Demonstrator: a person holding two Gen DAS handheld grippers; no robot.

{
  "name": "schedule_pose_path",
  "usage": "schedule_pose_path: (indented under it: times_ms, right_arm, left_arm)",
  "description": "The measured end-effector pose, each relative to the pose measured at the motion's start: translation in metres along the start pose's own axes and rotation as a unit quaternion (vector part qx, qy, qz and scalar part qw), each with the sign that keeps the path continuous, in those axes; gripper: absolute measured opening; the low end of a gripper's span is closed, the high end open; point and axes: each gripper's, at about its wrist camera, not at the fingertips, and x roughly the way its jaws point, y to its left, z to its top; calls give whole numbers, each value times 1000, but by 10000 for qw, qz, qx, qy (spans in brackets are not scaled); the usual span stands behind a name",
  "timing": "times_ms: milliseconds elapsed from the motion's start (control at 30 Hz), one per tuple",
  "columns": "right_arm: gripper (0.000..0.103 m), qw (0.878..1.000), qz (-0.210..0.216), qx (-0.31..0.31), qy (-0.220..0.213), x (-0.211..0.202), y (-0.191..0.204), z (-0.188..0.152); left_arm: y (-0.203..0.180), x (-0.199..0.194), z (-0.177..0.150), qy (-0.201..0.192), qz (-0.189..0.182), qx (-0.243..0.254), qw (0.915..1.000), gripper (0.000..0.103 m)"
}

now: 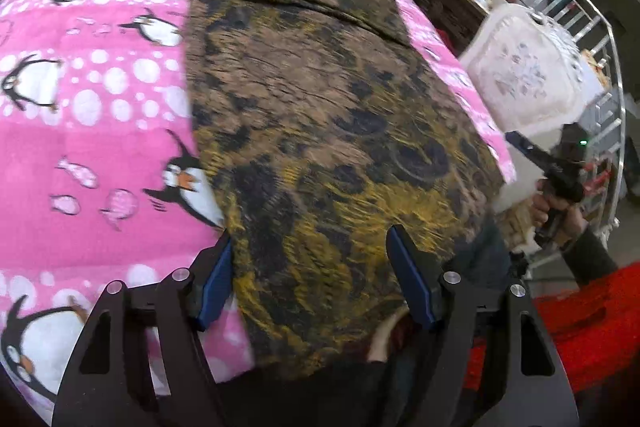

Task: Fold small clothes

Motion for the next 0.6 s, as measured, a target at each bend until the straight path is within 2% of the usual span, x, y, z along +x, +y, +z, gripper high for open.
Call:
schedule_pose_path:
  times_ms: [33, 133, 233, 267, 333, 433, 500, 567, 600]
  right_arm:
    - [63, 10000, -19, 33, 79, -3, -4, -6]
    - [63, 9994, -84, 188, 263, -7, -14, -20]
    - [63, 9993, -6, 286, 254, -9, -21, -26]
    - [63, 9991, -8, 295, 300, -8, -22, -27]
    - [63, 9989, 44, 229, 414, -4, -21, -29]
    - [63, 9979, 261, 181, 558, -4, -18, -35]
    - [63, 9972, 329, 152, 647, -3, -17, -40]
    - [63, 9966, 364, 183, 710, 1, -18, -45]
    - [63, 9964, 386, 207, 729, 3, -19, -47]
  left_arm:
    - [-1, 0, 0, 44, -172, 10, 9998, 71]
    - [-6, 2, 2, 101, -334, 43, 9994, 71]
    - [3, 7, 9, -61, -152, -204, 9997, 69]
    - [5, 6, 10, -102, -163, -272, 9994, 65]
    - [7, 4, 10, -84, -240, -321, 9992, 65]
    - [-1, -1, 5, 81, -575, -169, 9982, 64]
    - [-8, -1, 5, 134, -445, -45, 9989, 64]
    - [-6, 1, 9, 46, -87, -64, 9999, 63]
    - [-3, 0, 11, -26, -1, -159, 9999, 55]
